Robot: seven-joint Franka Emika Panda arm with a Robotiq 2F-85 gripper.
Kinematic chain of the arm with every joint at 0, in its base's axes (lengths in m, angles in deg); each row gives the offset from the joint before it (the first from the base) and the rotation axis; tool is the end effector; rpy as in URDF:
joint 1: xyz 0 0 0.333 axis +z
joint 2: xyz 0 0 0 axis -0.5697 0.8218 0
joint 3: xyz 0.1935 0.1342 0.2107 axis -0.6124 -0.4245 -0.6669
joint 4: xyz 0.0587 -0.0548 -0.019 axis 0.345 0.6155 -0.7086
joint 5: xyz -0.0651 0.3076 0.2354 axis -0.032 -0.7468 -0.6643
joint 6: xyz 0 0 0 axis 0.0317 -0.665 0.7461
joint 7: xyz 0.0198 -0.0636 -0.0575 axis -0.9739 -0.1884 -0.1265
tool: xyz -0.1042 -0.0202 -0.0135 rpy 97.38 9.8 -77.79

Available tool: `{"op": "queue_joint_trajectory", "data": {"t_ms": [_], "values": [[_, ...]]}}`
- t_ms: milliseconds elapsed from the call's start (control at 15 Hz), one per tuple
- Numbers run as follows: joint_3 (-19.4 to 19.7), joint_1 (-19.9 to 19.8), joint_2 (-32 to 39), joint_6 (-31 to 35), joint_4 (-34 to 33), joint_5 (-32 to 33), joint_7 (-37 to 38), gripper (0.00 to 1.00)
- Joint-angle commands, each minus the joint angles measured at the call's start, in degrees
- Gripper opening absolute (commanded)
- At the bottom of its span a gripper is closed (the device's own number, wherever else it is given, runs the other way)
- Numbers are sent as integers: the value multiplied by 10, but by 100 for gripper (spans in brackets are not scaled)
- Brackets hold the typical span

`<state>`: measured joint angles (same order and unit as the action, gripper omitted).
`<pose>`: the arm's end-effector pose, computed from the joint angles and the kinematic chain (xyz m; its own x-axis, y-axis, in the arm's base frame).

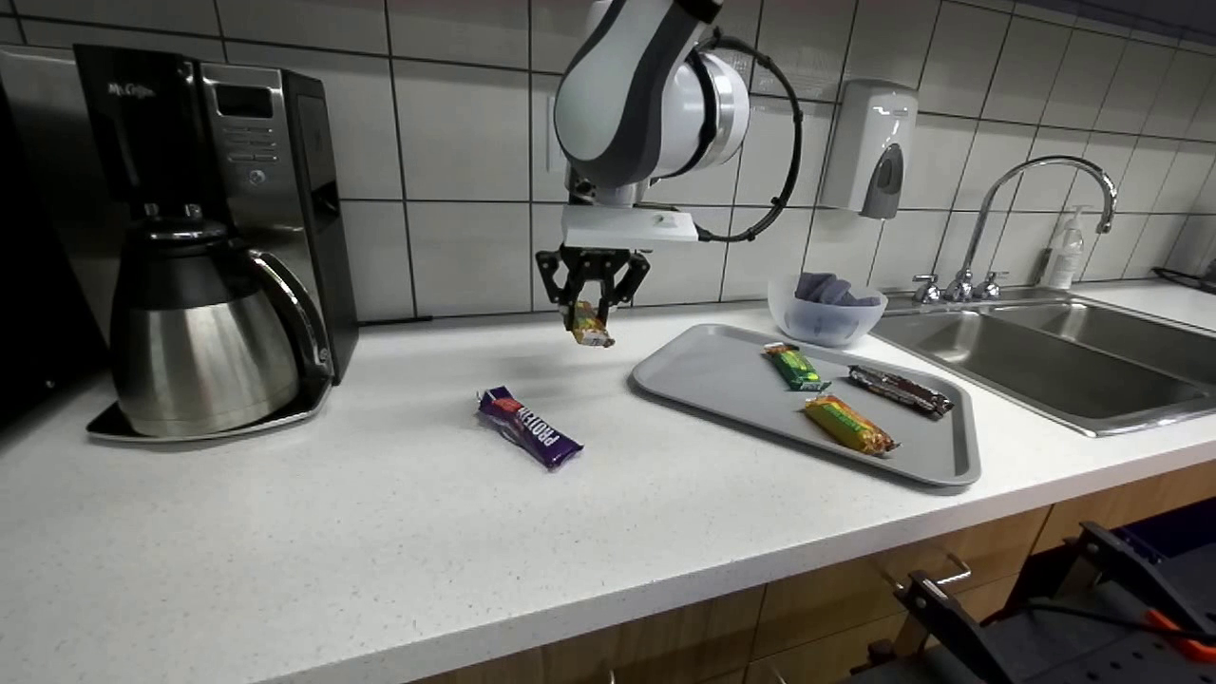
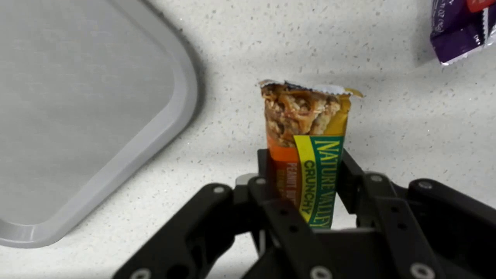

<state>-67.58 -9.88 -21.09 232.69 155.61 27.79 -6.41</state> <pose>0.5797 0.2223 0.2323 0.9684 0.0208 0.2483 0.0244 -0.9996 -0.0117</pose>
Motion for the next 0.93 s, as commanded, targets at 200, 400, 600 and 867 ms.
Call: {"op": "queue_joint_trajectory", "data": {"t_ms": [200, 400, 600, 867], "values": [[3, 26, 14, -31, -12, 26, 53, 17], [5, 32, 24, -34, -13, 25, 62, 17], [4, 31, 36, -36, -16, 23, 63, 17], [3, 32, 49, -36, -22, 20, 60, 17]]}}
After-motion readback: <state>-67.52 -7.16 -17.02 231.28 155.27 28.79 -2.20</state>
